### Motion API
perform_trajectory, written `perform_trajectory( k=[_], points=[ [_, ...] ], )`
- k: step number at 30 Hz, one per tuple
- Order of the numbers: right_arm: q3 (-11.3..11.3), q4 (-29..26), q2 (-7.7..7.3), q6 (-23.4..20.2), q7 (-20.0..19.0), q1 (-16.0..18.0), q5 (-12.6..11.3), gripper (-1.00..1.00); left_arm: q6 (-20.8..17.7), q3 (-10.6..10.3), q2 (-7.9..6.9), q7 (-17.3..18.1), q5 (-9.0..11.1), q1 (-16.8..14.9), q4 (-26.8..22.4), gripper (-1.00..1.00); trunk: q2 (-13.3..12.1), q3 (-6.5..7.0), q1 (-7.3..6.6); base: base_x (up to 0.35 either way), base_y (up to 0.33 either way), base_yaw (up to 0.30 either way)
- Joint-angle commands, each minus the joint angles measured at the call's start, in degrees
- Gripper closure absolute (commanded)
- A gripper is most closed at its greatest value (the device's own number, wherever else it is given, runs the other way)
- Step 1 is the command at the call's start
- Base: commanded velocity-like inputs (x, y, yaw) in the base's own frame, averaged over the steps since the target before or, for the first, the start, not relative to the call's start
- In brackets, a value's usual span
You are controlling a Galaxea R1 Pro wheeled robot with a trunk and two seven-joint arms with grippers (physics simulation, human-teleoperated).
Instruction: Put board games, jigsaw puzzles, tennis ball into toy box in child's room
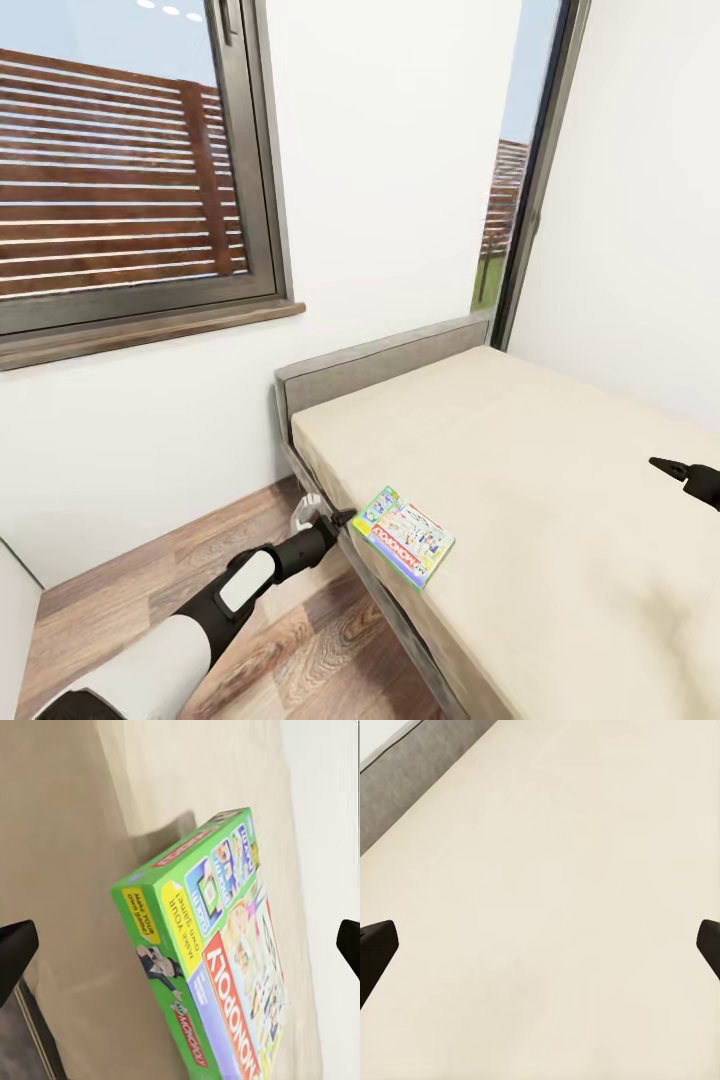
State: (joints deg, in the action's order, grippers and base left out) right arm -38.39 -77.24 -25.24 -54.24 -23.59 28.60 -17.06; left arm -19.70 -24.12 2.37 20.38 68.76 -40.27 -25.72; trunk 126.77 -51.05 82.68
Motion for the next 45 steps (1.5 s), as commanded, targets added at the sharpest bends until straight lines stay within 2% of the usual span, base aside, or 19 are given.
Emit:
perform_trajectory(
  k=[1,26,45],
  points=[
    [-0.1,0.0,0.0,-0.3,-0.5,0.1,0.4,-1.0,-0.2,-0.2,-0.05,0.1,0.5,-0.2,0.0,-1.0,0.0,-0.06,-0.01,0.0,0.0,0.0],
    [-0.1,0.0,0.01,-0.3,-0.5,0.1,0.4,-1.0,-0.2,-0.1,-0.32,0.5,0.5,-0.9,0.1,-1.0,0.0,-0.08,-0.01,0.0,0.0,-0.067],
    [-0.1,0.0,0.01,-0.3,-0.5,0.1,0.4,-1.0,-0.2,0.0,-0.47,0.5,0.5,-0.9,0.1,-1.0,0.0,-0.08,-0.01,0.0,0.0,-0.015]
  ],
)
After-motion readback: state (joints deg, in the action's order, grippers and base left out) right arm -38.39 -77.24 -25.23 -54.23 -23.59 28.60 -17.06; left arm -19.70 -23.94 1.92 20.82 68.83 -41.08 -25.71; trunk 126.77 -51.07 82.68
